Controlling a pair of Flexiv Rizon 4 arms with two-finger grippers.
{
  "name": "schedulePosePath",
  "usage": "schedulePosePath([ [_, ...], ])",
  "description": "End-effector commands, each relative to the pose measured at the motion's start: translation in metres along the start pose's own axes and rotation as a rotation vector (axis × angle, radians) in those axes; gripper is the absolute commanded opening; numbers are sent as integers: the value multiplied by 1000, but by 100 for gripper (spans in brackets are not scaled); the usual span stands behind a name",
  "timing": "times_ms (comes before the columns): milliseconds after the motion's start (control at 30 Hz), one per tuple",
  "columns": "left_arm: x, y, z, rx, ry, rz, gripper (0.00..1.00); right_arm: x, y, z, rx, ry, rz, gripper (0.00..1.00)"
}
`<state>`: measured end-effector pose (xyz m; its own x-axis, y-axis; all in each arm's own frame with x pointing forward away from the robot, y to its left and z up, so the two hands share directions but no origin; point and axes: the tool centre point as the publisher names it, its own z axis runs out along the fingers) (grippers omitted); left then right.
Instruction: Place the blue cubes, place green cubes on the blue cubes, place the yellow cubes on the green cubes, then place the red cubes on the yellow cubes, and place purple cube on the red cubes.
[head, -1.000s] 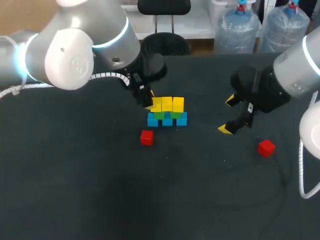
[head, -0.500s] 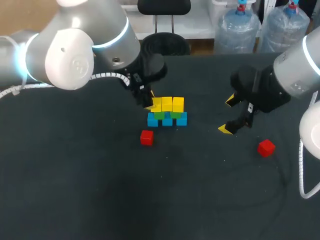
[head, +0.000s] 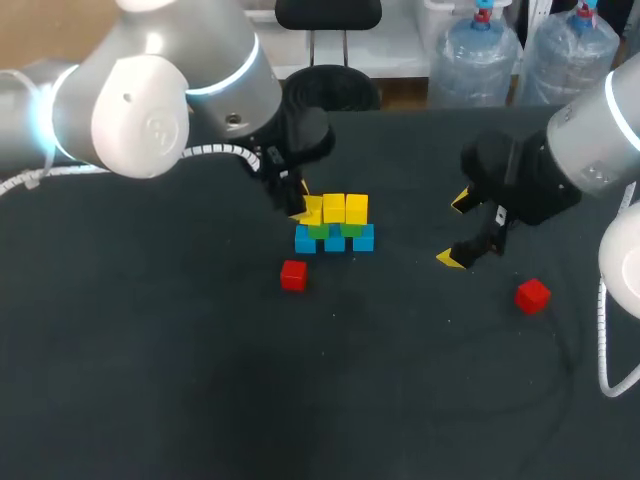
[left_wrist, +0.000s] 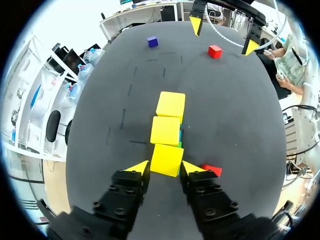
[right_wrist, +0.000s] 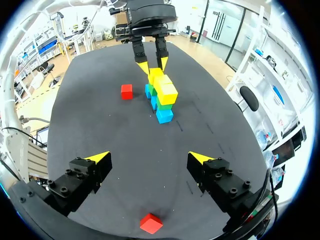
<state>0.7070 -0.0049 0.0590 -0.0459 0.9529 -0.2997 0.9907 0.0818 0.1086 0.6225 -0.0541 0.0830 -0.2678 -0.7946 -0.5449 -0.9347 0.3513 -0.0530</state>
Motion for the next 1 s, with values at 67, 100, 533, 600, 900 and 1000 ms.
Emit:
schedulePosePath([
  [67, -2, 3, 1, 5, 9, 0, 45, 0, 1, 0, 3, -1, 0, 100],
  [100, -2, 3, 1, 5, 9, 1, 45, 0, 1, 0, 3, -1, 0, 100],
  [533, -3, 4, 1, 1, 7, 4, 31, 0, 1, 0, 3, -1, 0, 100],
  [600, -3, 4, 0, 1, 7, 4, 29, 0, 1, 0, 3, -1, 0, 100],
  [900, -3, 4, 0, 0, 11, 4, 30, 0, 1, 0, 3, -1, 0, 100],
  [1000, -3, 4, 0, 1, 12, 3, 33, 0, 1, 0, 3, -1, 0, 100],
])
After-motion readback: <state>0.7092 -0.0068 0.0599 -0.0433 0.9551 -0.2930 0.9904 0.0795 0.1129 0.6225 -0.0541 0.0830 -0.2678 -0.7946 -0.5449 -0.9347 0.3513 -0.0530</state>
